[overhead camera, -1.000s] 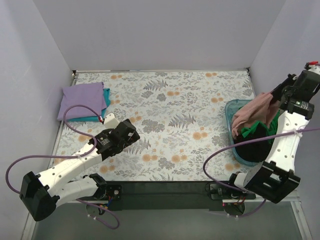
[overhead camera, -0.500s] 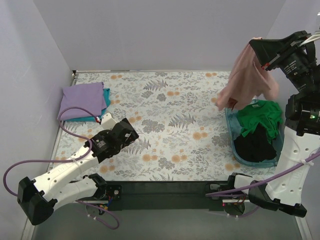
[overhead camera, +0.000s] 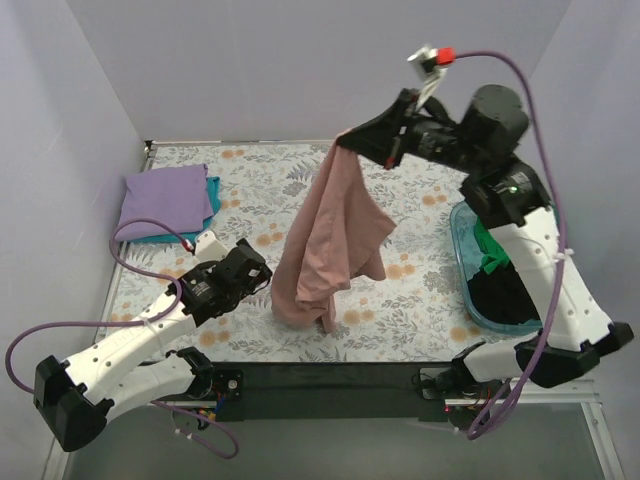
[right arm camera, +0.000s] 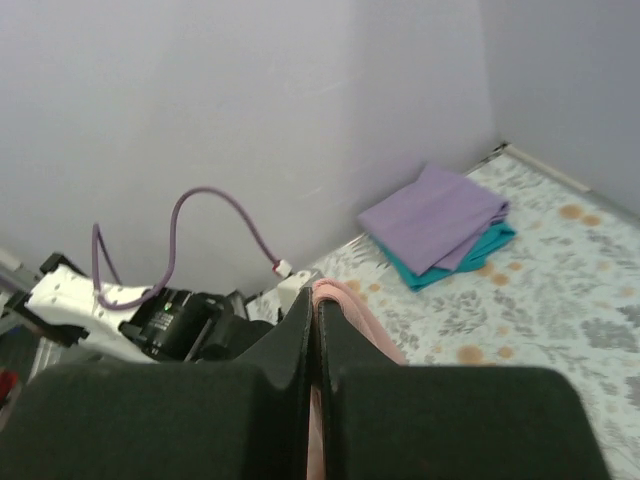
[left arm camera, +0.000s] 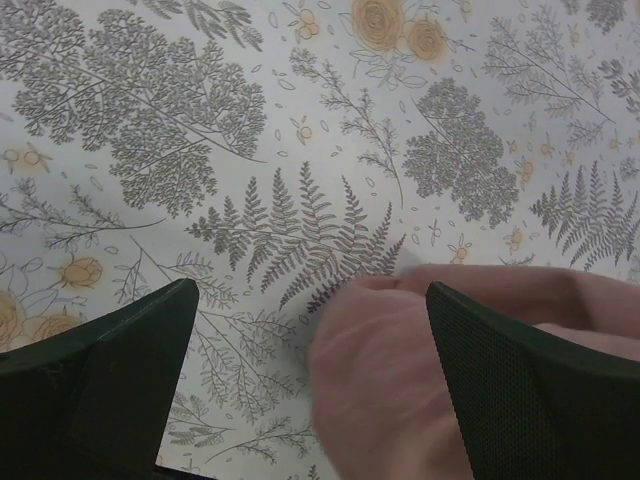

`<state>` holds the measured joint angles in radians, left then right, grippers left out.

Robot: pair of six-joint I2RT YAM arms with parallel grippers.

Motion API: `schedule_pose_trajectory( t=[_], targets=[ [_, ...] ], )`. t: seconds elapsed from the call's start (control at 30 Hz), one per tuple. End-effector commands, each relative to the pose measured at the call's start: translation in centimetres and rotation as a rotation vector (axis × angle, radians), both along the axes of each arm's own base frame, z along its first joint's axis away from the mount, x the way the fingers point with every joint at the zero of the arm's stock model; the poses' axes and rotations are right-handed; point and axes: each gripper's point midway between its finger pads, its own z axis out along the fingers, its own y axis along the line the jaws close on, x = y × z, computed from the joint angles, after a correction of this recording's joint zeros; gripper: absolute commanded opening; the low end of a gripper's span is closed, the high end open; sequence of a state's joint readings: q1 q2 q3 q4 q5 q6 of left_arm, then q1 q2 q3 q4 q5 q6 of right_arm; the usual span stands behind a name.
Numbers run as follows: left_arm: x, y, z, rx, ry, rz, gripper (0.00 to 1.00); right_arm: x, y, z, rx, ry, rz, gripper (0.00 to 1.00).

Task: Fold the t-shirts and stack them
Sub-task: Move the tshirt to the center of the board

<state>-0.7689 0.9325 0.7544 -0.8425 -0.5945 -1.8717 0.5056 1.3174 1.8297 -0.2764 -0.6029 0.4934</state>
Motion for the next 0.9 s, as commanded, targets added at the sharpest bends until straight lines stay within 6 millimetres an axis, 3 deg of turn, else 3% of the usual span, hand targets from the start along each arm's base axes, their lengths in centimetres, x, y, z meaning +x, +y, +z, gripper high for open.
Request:
schedule_pose_trajectory(
  t=[0.0, 0.07, 0.13, 0.2, 0.23, 0.3, 0.33, 0.4, 0.43, 0.5, 0.53, 0.57, 0.6, 0.63, 0.7, 0.77, 0.8, 0.87],
  targets=[
    [-0.5, 1.9, 1.2, -0.002, -0.011, 0.118, 0.98, 0.0, 3.1, 1.9, 0.01, -0.126, -0.008, 0.01],
    [-1.2, 2.6, 1.3, -0.027, -0.007, 0.159, 0.98, 1.0, 3.8, 1.1, 0.011, -0.082, -0.024, 0.01],
    [-1.8, 2.9, 1.1, -0.046, 0.004, 0.172, 0.98, 3.2, 4.0, -0.8, -0.008, -0.022, -0.103, 0.01],
    [-2.0, 3.0, 1.3, -0.073, -0.009, 0.172, 0.98, 5.0, 3.0, -2.6, -0.025, 0.021, -0.22, 0.01],
    [-2.1, 3.0, 1.3, -0.078, -0.012, 0.172, 0.98, 6.3, 2.7, -5.7, -0.07, 0.075, -0.275, 0.01],
    [-2.3, 3.1, 1.3, -0.095, -0.021, 0.171, 0.98, 7.9, 1.1, -8.1, -0.093, 0.123, -0.372, 0.01],
    [-2.2, 3.1, 1.3, -0.099, -0.026, 0.173, 0.98, 9.6, -0.2, -11.5, -0.133, 0.196, -0.402, 0.01],
    [-2.3, 3.1, 1.0, -0.094, -0.017, 0.172, 0.98, 11.1, -0.9, -15.6, -0.164, 0.301, -0.362, 0.01],
    [-2.3, 3.0, 0.8, -0.093, -0.013, 0.171, 0.98, 13.1, -2.7, -17.6, -0.184, 0.342, -0.409, 0.01],
    [-2.3, 2.6, 0.1, -0.084, 0.005, 0.155, 0.98, 16.2, -4.2, -23.8, -0.264, 0.448, -0.453, 0.01],
    [-2.0, 2.2, 0.0, -0.094, 0.002, 0.147, 0.98, 18.1, -6.3, -25.8, -0.277, 0.494, -0.501, 0.01],
    [-1.9, 2.0, -0.3, -0.094, 0.009, 0.142, 0.98, 19.4, -7.1, -27.5, -0.289, 0.532, -0.516, 0.01],
    [-1.9, 1.6, -0.8, -0.09, 0.028, 0.132, 0.98, 21.0, -7.6, -31.1, -0.315, 0.613, -0.505, 0.01],
    [-1.7, 1.2, -1.0, -0.094, 0.032, 0.12, 0.98, 22.4, -9.1, -32.4, -0.322, 0.633, -0.525, 0.1],
    [-1.5, 0.5, -1.4, -0.097, 0.048, 0.108, 0.98, 24.8, -9.7, -34.8, -0.355, 0.67, -0.53, 0.32],
    [-1.1, -0.1, -2.1, -0.089, 0.063, 0.089, 0.98, 24.9, -10.4, -36.1, -0.412, 0.7, -0.527, 0.9],
    [-1.0, -0.3, -2.5, -0.083, 0.071, 0.081, 0.98, 24.9, -10.7, -36.2, -0.423, 0.694, -0.536, 0.98],
    [-0.6, -1.2, -3.6, -0.078, 0.091, 0.049, 0.98, 24.1, -11.2, -36.3, -0.447, 0.683, -0.557, 0.98]
  ],
)
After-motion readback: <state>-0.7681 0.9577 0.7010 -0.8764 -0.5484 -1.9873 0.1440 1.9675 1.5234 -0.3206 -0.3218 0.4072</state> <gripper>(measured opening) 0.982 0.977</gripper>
